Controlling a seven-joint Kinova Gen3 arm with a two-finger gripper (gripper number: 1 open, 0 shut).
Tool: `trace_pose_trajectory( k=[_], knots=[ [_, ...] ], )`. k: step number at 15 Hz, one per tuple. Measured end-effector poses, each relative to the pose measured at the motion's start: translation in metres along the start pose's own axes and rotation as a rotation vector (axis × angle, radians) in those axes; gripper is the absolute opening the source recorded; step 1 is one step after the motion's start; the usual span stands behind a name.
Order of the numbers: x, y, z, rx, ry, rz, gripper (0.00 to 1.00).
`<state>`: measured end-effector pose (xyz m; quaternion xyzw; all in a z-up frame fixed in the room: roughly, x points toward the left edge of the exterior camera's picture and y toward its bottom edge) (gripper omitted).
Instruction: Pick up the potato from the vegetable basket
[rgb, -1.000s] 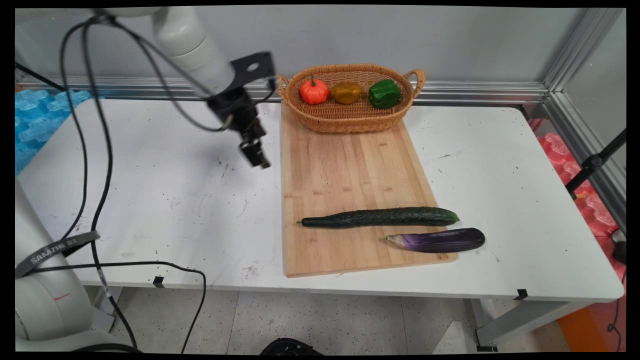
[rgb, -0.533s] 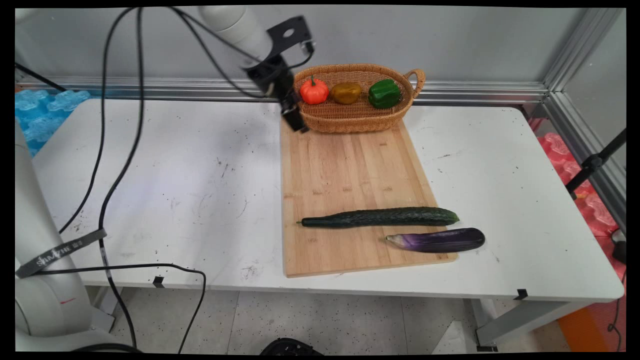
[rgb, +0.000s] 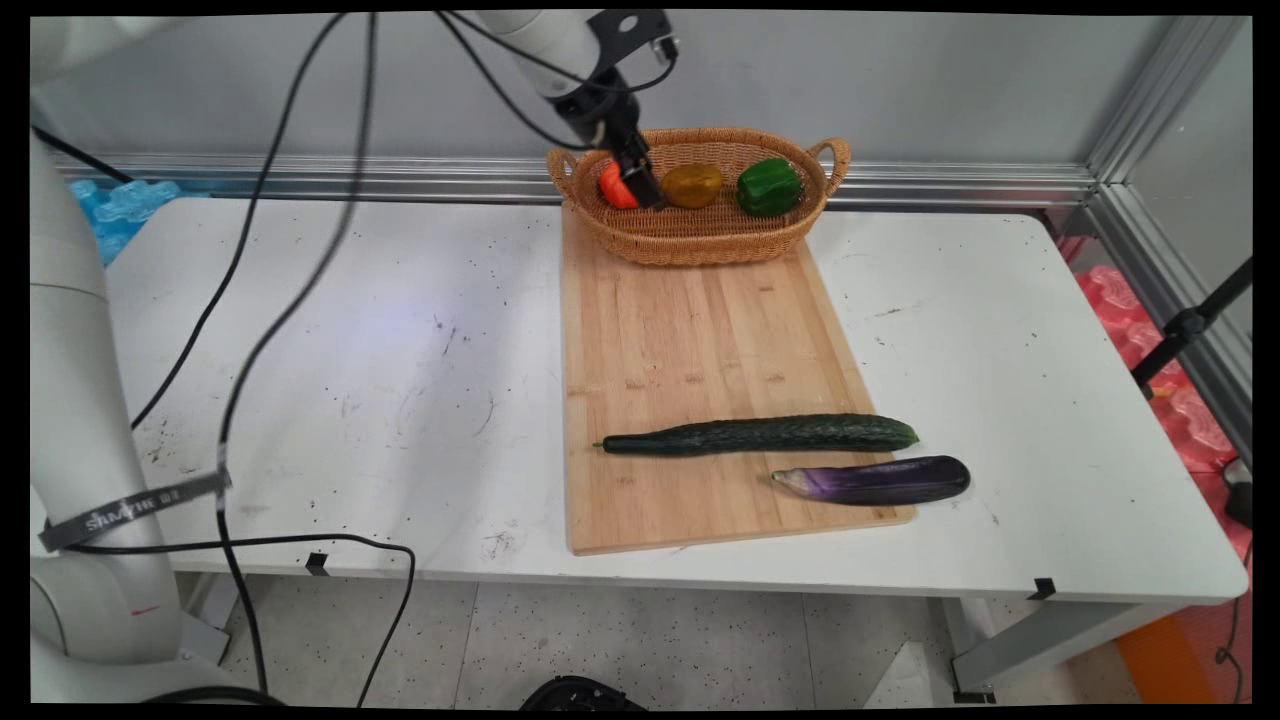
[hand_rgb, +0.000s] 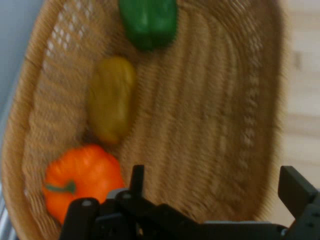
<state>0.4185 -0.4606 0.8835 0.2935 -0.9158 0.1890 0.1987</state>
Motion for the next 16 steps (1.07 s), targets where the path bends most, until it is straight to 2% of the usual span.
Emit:
trace_pose_trajectory(
  k=[7,16],
  knots=[
    [0.016,-0.054,0.050,0.001,0.060,0.032,1.00],
    [0.014,-0.101,0.102,-0.036,0.106,0.040,1.00]
  ],
)
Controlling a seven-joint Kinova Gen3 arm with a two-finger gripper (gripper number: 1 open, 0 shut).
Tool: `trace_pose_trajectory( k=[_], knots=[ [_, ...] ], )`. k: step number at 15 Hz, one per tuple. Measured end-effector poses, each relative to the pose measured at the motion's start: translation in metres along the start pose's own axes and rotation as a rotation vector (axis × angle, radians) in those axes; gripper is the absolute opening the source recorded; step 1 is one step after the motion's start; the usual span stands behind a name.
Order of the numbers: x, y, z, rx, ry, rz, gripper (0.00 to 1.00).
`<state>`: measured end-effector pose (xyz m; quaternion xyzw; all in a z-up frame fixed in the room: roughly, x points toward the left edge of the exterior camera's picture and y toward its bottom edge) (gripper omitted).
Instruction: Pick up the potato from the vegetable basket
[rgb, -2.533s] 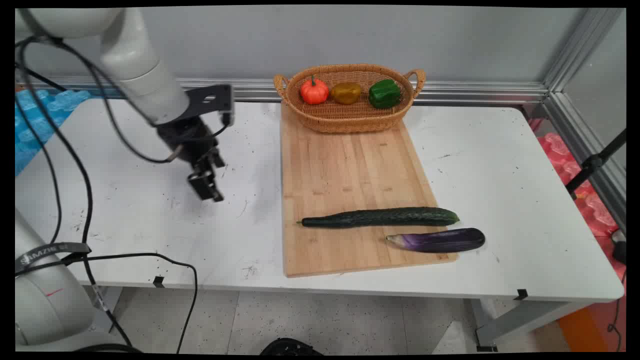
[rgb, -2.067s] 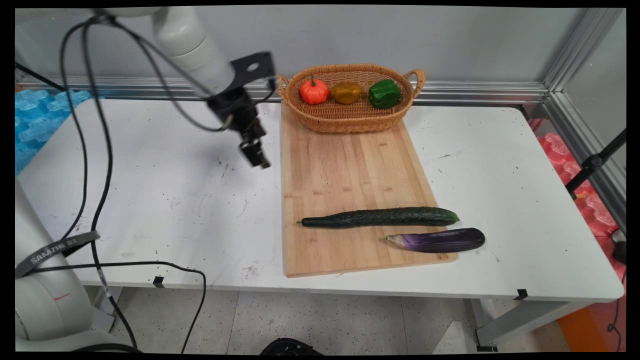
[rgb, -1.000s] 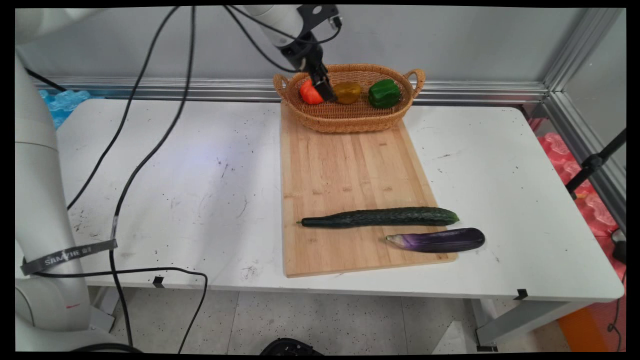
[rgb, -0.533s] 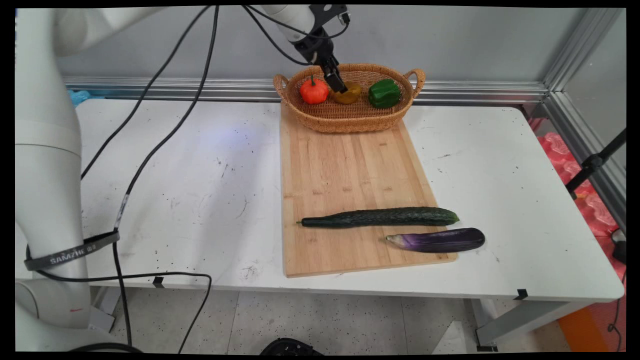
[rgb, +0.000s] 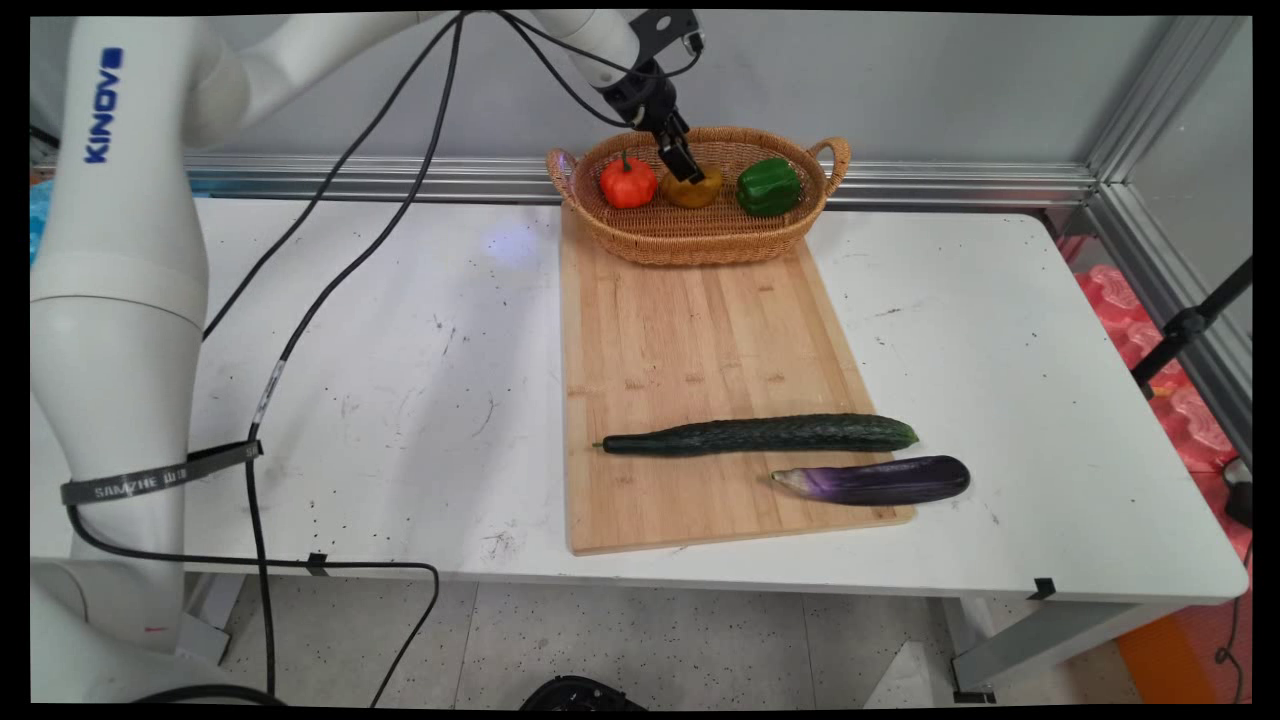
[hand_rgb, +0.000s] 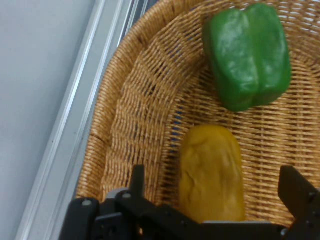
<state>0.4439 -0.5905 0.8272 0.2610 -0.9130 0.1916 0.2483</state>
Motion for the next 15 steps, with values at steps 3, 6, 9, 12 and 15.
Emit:
trace_pose_trajectory(
  k=[3,6,9,12,15],
  knots=[
    [-0.006,-0.009,0.014,-0.018,0.007,-0.014,1.00],
    [-0.012,-0.014,0.027,-0.035,0.012,-0.027,1.00],
    [-0.016,-0.017,0.036,-0.046,0.017,-0.036,1.00],
    [-0.020,-0.018,0.045,-0.055,0.022,-0.045,1.00],
    [-0.023,-0.018,0.052,-0.070,0.025,-0.048,0.00]
  ],
)
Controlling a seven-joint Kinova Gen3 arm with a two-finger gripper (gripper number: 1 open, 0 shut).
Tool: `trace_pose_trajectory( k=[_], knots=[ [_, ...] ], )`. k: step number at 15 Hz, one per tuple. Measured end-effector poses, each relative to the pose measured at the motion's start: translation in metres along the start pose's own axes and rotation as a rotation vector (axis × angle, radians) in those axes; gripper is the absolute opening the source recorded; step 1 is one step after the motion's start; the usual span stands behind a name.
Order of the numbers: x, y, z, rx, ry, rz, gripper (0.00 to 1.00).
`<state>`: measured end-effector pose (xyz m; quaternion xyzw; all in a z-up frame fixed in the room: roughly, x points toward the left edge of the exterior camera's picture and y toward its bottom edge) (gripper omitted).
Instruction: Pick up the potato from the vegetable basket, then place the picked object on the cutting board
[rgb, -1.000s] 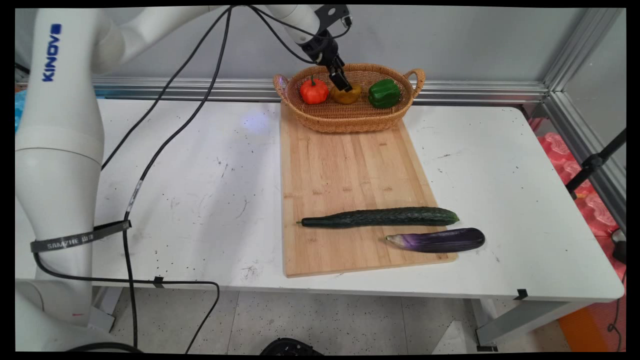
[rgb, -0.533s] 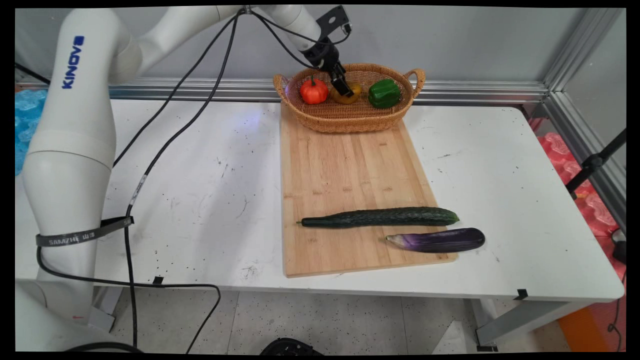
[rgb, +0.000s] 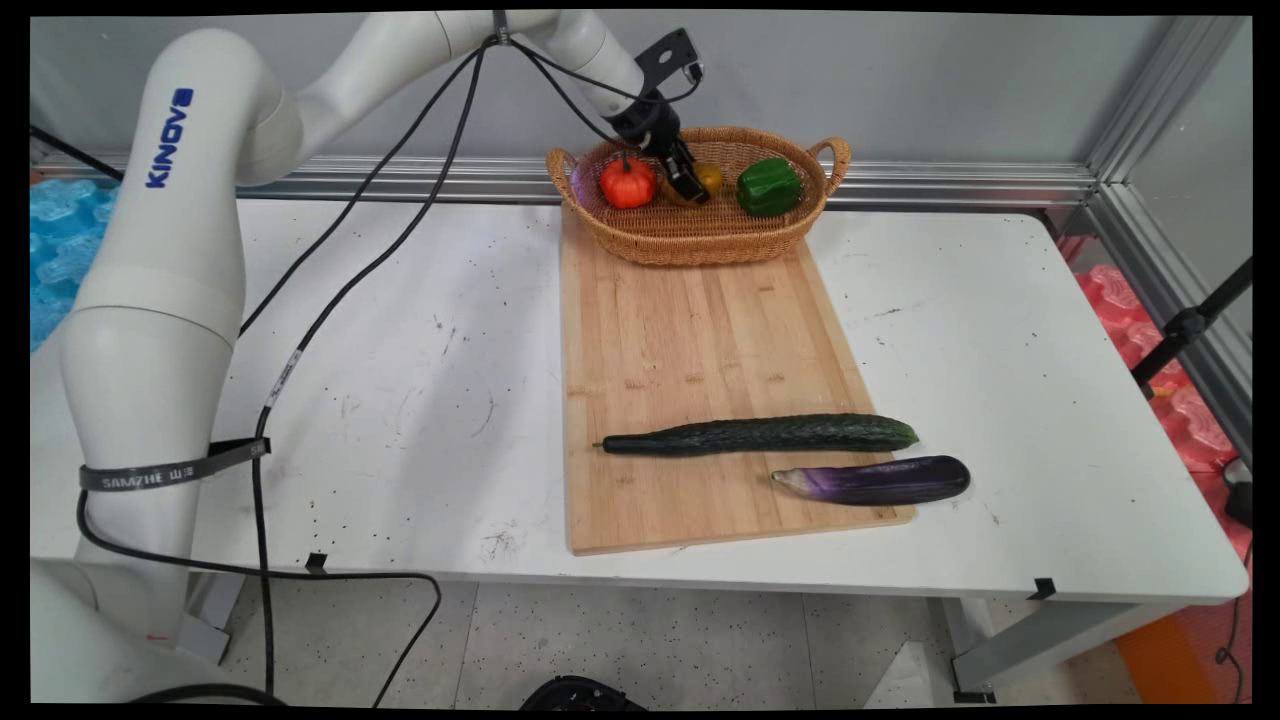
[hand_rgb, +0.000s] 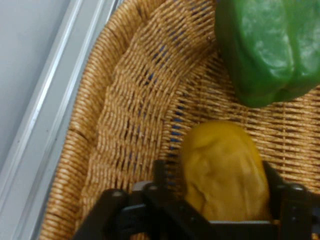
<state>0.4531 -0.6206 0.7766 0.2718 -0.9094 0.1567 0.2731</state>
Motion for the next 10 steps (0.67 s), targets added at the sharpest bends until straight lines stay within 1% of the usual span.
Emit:
trace_pose_trajectory(
  k=[5,10],
  knots=[
    [-0.001,0.002,0.003,-0.016,0.004,-0.005,0.00],
    [0.008,0.008,-0.005,-0.014,0.027,-0.023,0.00]
  ],
)
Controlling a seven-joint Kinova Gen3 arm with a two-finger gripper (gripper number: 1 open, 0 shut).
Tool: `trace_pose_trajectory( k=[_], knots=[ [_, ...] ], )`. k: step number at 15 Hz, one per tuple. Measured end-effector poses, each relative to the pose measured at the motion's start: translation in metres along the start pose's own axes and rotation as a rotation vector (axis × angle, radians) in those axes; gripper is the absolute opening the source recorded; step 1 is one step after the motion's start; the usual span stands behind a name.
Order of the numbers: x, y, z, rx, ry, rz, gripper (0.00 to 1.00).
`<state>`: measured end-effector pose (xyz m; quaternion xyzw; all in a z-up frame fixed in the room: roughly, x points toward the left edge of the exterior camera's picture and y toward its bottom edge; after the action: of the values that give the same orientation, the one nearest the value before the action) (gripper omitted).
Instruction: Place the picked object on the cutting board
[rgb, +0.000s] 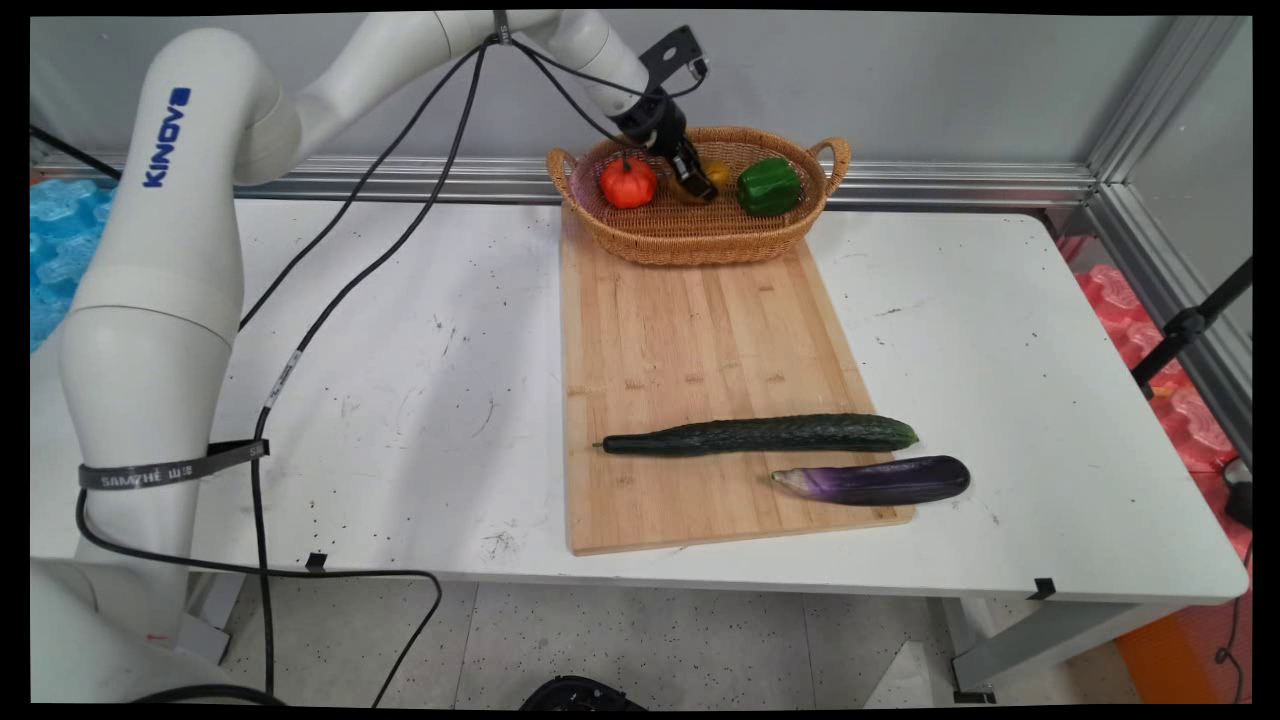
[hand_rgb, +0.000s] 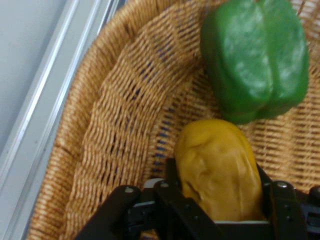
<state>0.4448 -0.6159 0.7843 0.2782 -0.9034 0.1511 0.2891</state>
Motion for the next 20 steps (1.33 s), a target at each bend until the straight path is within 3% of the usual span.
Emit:
trace_pose_trajectory(
  k=[8,20],
  knots=[
    [0.041,0.040,-0.032,0.036,0.024,0.007,0.00],
    [0.100,0.145,-0.086,0.012,-0.012,-0.028,0.00]
  ],
)
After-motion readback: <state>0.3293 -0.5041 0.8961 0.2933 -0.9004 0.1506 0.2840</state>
